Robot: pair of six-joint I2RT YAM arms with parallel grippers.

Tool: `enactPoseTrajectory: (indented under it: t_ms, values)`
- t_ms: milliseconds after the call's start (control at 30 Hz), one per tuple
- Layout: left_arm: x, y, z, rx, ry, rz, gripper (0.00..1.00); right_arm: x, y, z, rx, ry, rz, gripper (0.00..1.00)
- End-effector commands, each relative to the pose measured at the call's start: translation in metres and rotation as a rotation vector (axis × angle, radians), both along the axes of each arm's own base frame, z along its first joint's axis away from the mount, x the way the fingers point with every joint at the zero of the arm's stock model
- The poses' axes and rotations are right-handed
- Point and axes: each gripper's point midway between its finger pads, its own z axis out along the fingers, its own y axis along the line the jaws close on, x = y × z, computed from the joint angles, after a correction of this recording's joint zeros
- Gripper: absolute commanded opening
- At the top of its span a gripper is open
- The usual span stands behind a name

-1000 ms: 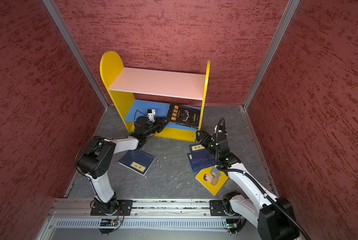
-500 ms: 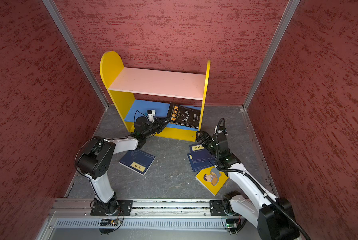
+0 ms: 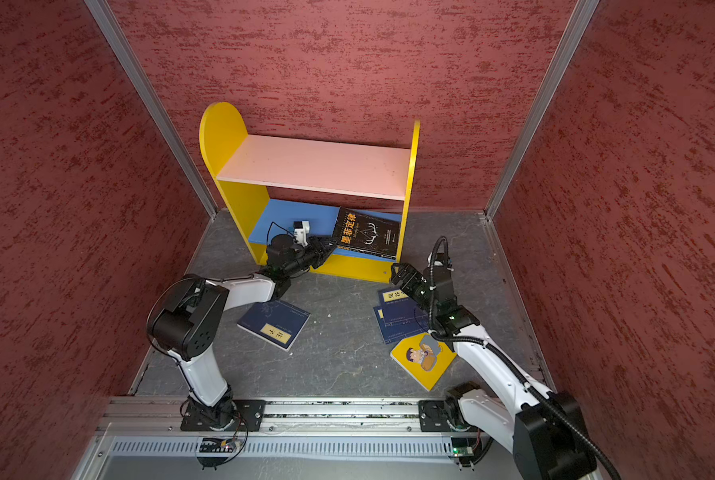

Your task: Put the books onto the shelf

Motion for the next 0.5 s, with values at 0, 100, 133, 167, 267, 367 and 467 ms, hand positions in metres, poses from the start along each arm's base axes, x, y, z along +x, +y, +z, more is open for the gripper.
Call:
enactPoseTrajectory:
  t_ms: [0,100,133,167,267,367,467]
  values:
    - [-0.016,-0.016,0.031,-0.028,-0.086,-0.071,0.08,0.007,-0.004,0.005,0.004,-0.035,-0.025,0.99]
    - [-0.016,-0.012,0.029,-0.031,-0.078,-0.058,0.15,0.013,-0.005,0.012,0.002,-0.057,-0.038,0.99]
    - [-0.016,-0.011,0.029,-0.030,-0.077,-0.054,0.18,0.016,-0.004,0.015,0.003,-0.068,-0.039,0.99]
    - [-0.016,-0.009,0.030,-0.029,-0.075,-0.050,0.21,0.019,-0.003,0.016,0.003,-0.074,-0.038,0.99]
    - [-0.016,-0.005,0.032,-0.019,-0.070,-0.039,0.32,0.026,-0.001,0.019,0.003,-0.088,-0.036,0.99]
    - [-0.016,0.001,0.034,0.009,-0.056,-0.018,0.45,0.031,0.002,0.021,0.004,-0.099,-0.032,0.99]
    - [-0.017,0.007,0.033,0.076,-0.019,0.007,0.62,0.034,0.003,0.022,0.000,-0.103,-0.029,0.99]
